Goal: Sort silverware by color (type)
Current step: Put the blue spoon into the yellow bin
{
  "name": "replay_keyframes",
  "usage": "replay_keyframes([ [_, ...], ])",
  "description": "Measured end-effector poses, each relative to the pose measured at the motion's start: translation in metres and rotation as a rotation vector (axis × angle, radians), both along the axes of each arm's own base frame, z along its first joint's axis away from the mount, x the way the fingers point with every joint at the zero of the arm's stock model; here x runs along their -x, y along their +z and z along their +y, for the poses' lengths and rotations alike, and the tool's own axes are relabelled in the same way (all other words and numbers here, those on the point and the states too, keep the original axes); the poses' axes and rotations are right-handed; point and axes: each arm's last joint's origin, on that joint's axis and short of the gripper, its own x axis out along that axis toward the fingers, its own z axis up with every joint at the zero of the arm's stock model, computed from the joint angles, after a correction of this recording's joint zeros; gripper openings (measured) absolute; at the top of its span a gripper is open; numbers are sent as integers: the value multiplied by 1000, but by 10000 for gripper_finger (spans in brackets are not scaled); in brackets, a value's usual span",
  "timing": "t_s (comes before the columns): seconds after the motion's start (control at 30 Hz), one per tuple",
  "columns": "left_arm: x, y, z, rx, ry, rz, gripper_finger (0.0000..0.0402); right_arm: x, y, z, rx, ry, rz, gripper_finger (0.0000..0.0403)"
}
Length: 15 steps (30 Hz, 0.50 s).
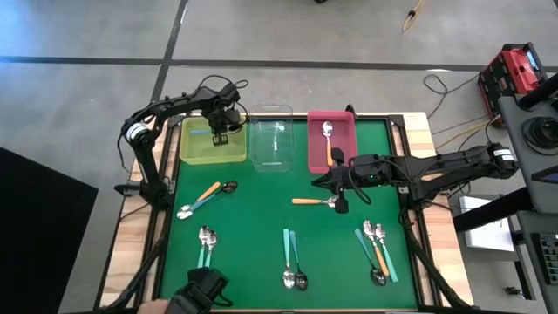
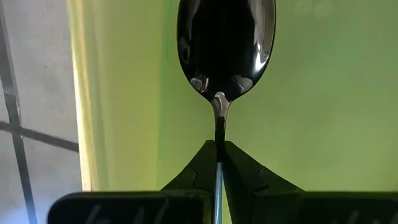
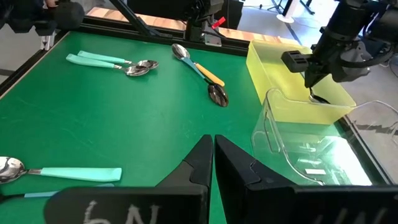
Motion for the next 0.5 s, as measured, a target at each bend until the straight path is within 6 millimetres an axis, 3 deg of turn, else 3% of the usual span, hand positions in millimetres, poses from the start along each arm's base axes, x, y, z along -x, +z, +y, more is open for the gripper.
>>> replay_keyframes([
  [0.5,-1,-2,2,-5,-52,-34,0,0,0,0,0,0,0,9],
])
